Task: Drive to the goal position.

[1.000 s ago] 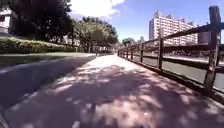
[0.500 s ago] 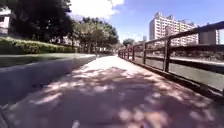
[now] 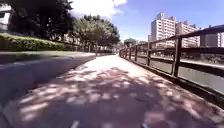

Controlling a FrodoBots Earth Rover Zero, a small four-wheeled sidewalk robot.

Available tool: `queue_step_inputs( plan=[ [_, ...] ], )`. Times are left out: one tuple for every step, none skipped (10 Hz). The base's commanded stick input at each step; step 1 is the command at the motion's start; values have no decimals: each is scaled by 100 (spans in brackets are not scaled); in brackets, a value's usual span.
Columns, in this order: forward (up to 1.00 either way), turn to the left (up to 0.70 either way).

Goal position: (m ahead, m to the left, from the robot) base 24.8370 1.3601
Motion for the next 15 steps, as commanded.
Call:
queue_step_inputs(
  plan=[
    [85, 0],
    [85, 0],
    [85, 0],
    [85, 0],
    [85, 0],
    [85, 0],
    [85, 0],
    [85, 0],
    [85, 0],
    [85, 0],
    [85, 0],
    [85, 0],
    [85, 0],
    [85, 0],
    [85, 0]
  ],
)
